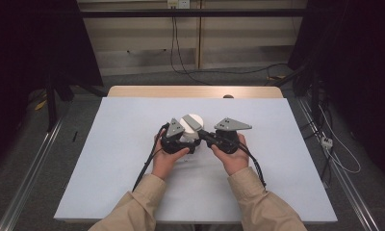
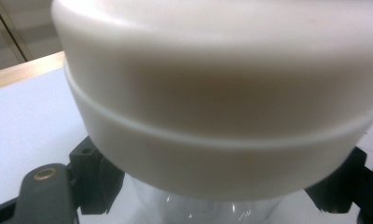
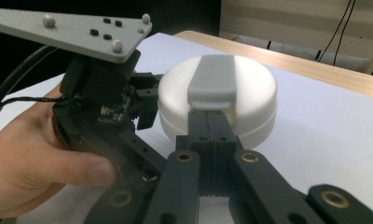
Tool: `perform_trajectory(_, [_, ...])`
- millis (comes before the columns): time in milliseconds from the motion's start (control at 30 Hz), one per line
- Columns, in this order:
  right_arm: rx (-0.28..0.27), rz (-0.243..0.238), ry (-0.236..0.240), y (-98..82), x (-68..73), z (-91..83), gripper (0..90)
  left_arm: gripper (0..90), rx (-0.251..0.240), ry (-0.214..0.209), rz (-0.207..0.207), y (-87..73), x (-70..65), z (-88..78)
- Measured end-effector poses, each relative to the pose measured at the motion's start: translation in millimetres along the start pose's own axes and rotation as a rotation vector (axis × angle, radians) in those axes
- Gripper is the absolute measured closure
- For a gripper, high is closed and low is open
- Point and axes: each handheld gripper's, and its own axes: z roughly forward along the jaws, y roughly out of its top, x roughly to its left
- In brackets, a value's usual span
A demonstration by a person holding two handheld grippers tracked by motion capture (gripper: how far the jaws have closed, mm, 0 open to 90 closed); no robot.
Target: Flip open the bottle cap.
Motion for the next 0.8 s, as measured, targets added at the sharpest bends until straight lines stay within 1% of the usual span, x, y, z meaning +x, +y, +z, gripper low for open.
perform_trajectory(133, [-0.003, -0.007, 0.001, 3.8, -0.6, 0.4, 90.0, 18.7, 0.000, 0.001, -0.001, 0.0, -0.1, 0.1])
perform_trajectory(600, [-0.016, -0.006, -0.005, 13.6, -1.0, 2.5, 90.0, 18.7, -0.001, 0.001, -0.002, 0.1, -0.2, 0.1])
perform_trajectory(800, [-0.019, -0.016, -0.008, 17.9, -1.1, 3.6, 90.0, 18.8, 0.001, 0.001, 0.000, 0.1, -0.1, 0.0])
